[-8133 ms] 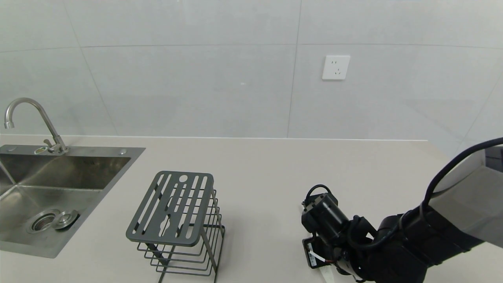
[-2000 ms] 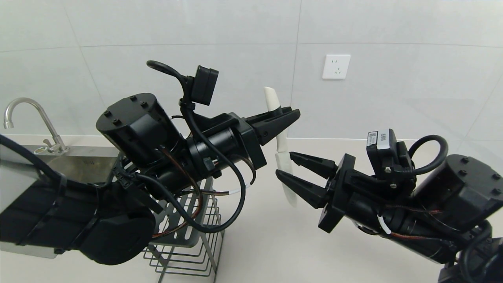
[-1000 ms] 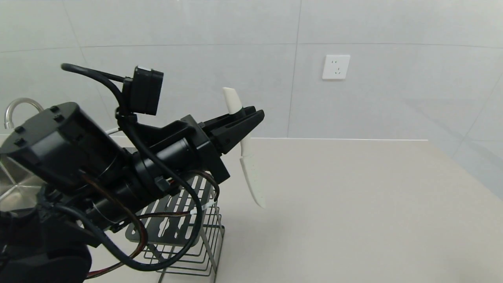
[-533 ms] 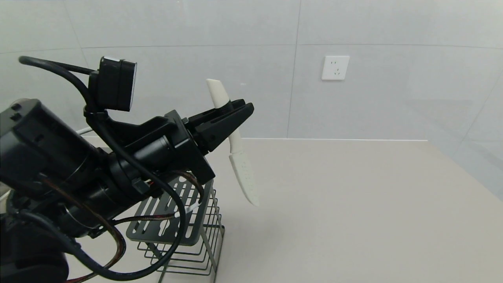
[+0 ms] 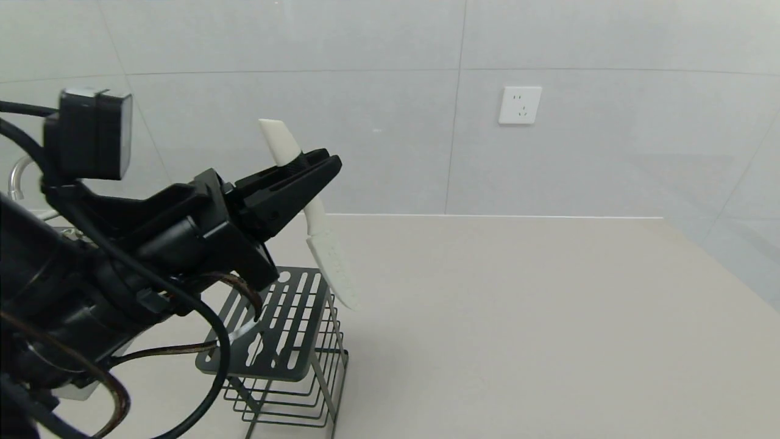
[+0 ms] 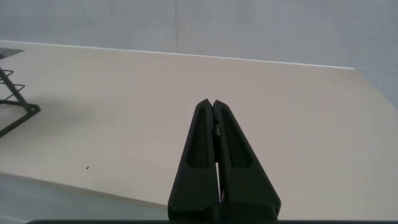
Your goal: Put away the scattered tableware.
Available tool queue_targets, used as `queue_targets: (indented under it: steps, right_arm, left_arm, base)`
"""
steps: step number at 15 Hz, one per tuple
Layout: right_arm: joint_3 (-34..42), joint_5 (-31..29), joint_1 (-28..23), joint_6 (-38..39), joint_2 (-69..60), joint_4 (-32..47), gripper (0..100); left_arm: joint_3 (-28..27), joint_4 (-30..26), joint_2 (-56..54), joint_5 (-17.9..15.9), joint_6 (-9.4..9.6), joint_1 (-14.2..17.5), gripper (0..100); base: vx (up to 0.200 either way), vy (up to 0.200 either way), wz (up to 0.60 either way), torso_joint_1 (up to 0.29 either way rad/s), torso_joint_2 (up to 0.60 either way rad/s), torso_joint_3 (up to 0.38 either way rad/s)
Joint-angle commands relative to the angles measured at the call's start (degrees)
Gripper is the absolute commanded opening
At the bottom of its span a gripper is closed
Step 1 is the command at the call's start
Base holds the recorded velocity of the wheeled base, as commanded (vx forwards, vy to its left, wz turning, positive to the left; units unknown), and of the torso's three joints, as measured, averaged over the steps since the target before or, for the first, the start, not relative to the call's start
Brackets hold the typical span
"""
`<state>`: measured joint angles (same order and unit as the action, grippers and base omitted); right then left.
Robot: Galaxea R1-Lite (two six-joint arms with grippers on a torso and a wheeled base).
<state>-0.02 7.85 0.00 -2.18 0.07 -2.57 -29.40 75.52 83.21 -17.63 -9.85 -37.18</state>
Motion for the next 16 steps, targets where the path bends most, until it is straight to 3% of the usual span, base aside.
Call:
queue_targets:
  steps: [1,5,7,10,11,12,13,14,16]
  right_arm:
    - [-0.06,0.06,0.09,-0.37,0.01,0.37,0]
    - [-0.06,-0.03,0.09,-0.19,0.01,0.2,0]
    - [0.02,-3.72,0.0,-0.19,0.01,1.96,0]
    - [-0.06,-4.95,0.0,2.27,0.01,2.92,0]
    - [-0.06,-4.95,0.0,2.45,0.01,2.92,0]
    - [-0.06,-4.95,0.0,2.53,0.01,2.92,0]
    - [-0.06,-4.95,0.09,2.45,0.01,2.92,0]
    - [-0.06,-4.95,0.0,2.45,0.01,2.84,0]
    - [-0.06,-4.95,0.0,2.36,0.01,2.84,0]
  left_arm:
    - [1.81,-0.02,-4.64,-0.04,0.09,0.09,0]
    - [6.64,0.24,-7.89,-0.3,0.18,0.62,0]
    - [4.88,-0.02,-7.8,-0.74,0.45,0.62,0]
    - [1.45,-4.86,-7.63,-0.74,3.17,0.71,0]
    - [-1.45,-10.48,-7.8,-0.3,5.81,0.71,0]
    - [-4.26,-14.79,-7.89,0.66,10.11,0.71,0]
    - [-5.93,-17.25,-7.8,1.9,12.93,0.53,0]
    - [-8.3,-20.41,-7.45,5.94,15.83,-0.96,0]
    - [-9.27,-19.97,-5.78,9.89,15.83,-4.04,0]
  base:
    - [0.0,0.0,0.0,0.0,0.0,0.0]
    - [0.0,0.0,0.0,0.0,0.0,0.0]
    - [0.0,0.0,0.0,0.0,0.0,0.0]
    - [0.0,0.0,0.2,-0.001,0.0,0.001]
    - [0.0,0.0,0.0,0.0,0.0,0.0]
    - [0.0,0.0,0.0,0.0,0.0,0.0]
    - [0.0,0.0,0.0,0.0,0.0,0.0]
    - [0.0,0.0,0.0,0.0,0.0,0.0]
    - [0.0,0.0,0.0,0.0,0.0,0.0]
